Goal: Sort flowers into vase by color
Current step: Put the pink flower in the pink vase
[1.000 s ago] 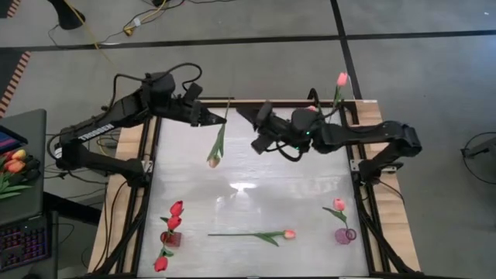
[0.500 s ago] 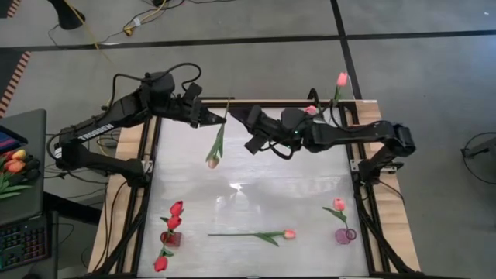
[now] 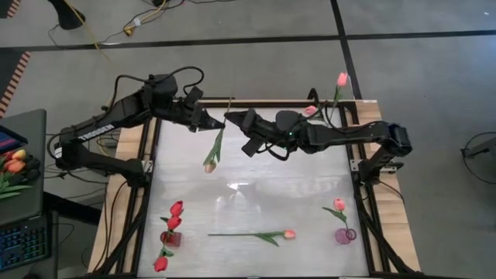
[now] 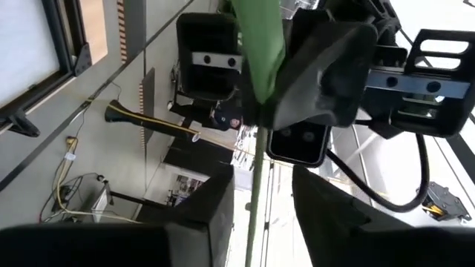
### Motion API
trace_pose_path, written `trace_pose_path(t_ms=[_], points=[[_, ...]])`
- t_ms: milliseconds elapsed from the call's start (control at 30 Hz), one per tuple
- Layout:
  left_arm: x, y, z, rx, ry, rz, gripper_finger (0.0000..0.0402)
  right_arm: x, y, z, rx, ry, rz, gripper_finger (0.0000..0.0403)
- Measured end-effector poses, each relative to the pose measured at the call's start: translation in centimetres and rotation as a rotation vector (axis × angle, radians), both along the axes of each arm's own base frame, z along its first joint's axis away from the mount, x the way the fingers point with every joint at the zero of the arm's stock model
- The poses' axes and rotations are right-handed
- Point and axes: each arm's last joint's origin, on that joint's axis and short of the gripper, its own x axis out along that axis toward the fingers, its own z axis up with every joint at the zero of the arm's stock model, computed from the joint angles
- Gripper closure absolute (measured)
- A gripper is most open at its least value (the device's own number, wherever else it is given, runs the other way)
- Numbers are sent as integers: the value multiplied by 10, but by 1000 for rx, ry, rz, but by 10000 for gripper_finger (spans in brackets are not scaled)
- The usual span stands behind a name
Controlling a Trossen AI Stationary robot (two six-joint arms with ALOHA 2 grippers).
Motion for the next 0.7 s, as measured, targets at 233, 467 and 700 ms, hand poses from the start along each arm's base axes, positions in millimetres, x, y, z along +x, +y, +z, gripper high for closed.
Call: trace_pose_path(t_ms=[233, 467, 700], points=[[-1, -1, -3, -19, 28, -24, 401, 0, 1, 0, 0, 2, 4, 292], [-1, -2, -2, -20, 19, -45, 401, 0, 2, -1, -1, 13, 28, 331], [-1, -4, -3, -14, 17, -84, 401, 1, 3, -6, -2, 60, 61, 337]])
